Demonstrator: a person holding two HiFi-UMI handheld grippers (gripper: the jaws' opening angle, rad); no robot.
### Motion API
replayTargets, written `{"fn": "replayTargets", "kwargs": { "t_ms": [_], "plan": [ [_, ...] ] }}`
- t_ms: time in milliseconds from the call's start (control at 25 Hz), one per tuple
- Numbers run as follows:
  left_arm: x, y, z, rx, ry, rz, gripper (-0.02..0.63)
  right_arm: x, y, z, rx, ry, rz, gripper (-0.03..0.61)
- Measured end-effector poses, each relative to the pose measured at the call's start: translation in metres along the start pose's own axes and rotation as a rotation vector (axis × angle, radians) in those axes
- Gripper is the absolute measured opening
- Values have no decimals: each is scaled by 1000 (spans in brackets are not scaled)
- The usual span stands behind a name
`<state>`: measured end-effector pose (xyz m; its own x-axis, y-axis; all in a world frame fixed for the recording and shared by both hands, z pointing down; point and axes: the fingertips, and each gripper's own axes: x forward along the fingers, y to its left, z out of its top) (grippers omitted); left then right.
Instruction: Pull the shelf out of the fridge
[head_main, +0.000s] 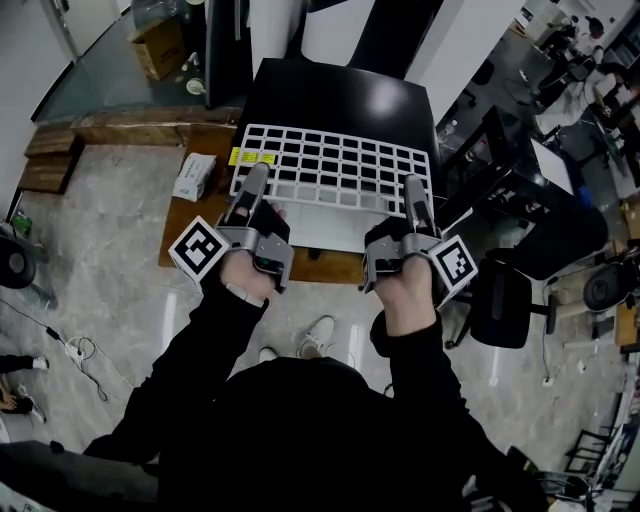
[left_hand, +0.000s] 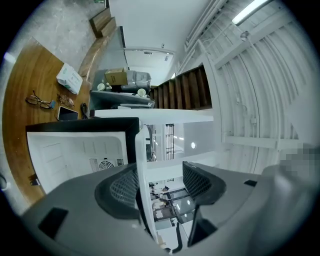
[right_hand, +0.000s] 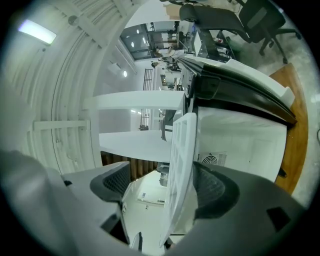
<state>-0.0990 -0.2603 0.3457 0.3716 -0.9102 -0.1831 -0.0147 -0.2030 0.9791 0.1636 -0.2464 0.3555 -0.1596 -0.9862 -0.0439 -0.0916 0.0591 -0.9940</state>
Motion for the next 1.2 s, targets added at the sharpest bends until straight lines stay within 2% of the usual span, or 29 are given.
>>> {"fn": "replayTargets", "kwargs": {
  "t_ms": [200,280,480,800,960,1080,1200],
  "plan": [
    [-4,-7,-2,93,-10,-4,324,-6,-4,6,-28,-4,-7,394],
    [-3,-8,-1,120,-6,-9,333,-8,-5,8,-41,-10,-4,396],
    [-4,-13,1,57,-7,-10,342,-10,1,-3,-33,-3,2,399],
    [0,-13,-1,59,-11,6,400,-14,-6,-6,-16,18,-4,403],
    [2,-7,-8,54,-2,6,405,-13,-7,-6,-10,31,-1,403],
    [1,-6,-16,76,14,6,407,-15,-9,-7,-13,40,-1,403],
    [-8,-9,-22,146,38,-20,407,-22,-10,-12,-57,49,5,403]
  ]
}}
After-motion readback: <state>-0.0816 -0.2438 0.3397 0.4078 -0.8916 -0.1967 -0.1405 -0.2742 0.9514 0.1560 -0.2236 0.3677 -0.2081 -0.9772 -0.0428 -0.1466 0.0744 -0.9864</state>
